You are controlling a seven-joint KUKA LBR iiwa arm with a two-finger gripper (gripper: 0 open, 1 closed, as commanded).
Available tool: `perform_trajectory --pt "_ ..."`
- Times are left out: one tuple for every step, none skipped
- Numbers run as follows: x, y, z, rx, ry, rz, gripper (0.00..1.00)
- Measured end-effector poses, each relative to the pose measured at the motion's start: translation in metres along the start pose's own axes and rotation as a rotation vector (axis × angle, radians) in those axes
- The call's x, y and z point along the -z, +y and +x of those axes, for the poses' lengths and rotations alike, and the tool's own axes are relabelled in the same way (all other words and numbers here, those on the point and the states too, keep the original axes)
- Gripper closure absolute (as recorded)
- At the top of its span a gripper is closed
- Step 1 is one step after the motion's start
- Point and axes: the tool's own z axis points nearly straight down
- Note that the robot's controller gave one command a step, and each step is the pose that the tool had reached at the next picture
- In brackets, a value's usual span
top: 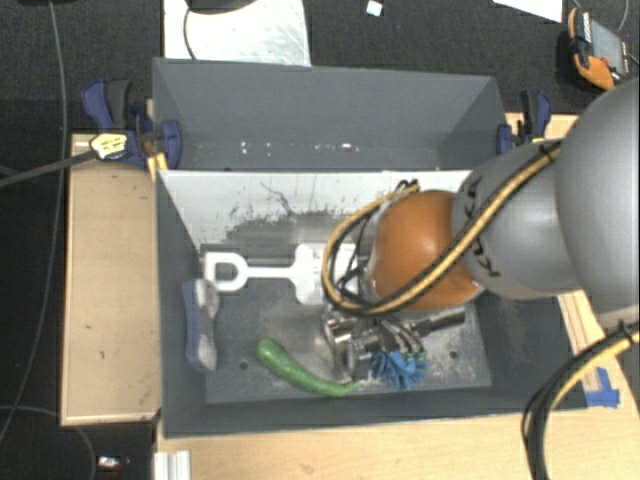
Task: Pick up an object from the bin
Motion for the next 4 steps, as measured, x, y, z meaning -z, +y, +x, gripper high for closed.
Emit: perform_trajectory --pt "0.006 0.0 0.0 -0.002 0.0 0.0 1.0" --pt "0.018 0.0 0.0 -0.003 0.0 0.0 1.0" --pt "0.06 0.001 0.002 -0.004 0.011 -0.001 1.0" --pt "0.096 0.001 0.0 -0.003 0.007 -0.001 1.0"
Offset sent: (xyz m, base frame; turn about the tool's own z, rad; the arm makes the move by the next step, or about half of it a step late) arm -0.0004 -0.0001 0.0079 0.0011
